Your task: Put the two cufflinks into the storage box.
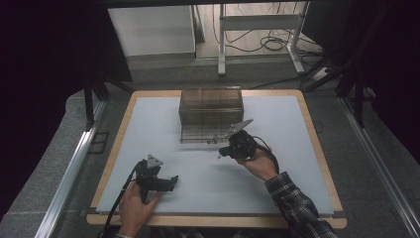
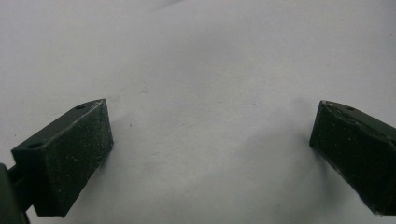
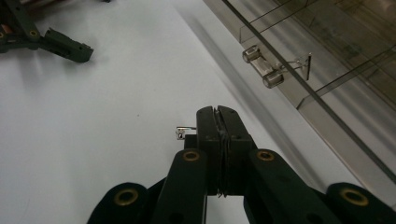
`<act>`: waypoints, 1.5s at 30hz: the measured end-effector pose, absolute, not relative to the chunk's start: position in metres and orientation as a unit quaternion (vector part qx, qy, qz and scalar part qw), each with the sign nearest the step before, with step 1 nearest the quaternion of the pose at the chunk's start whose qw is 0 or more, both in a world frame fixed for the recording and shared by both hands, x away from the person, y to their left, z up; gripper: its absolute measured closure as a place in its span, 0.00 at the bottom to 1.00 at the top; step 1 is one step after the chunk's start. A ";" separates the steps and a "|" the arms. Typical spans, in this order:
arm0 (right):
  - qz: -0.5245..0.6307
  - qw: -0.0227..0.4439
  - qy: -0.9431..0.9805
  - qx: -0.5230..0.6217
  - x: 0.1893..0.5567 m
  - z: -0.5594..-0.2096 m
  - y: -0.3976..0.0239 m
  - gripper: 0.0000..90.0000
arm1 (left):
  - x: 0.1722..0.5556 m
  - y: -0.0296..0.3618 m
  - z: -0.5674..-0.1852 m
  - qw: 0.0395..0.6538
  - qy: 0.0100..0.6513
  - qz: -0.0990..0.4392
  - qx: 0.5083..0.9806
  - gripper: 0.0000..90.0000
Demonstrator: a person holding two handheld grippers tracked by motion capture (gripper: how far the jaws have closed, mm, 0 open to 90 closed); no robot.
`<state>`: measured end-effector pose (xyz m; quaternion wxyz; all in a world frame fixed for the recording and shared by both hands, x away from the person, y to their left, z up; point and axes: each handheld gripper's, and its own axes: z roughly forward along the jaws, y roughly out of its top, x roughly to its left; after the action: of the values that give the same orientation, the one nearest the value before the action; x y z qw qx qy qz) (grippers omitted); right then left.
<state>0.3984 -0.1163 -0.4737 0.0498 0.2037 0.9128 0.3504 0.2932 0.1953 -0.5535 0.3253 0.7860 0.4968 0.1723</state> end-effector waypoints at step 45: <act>0.354 0.088 0.905 0.221 0.434 -0.448 -0.102 0.98 | 0.293 0.195 -0.553 0.325 0.497 0.172 0.786 0.00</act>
<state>0.4340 -0.1020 -0.4479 0.0879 0.2213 0.9046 0.3535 0.2933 0.1954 -0.5535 0.3255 0.7859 0.4967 0.1722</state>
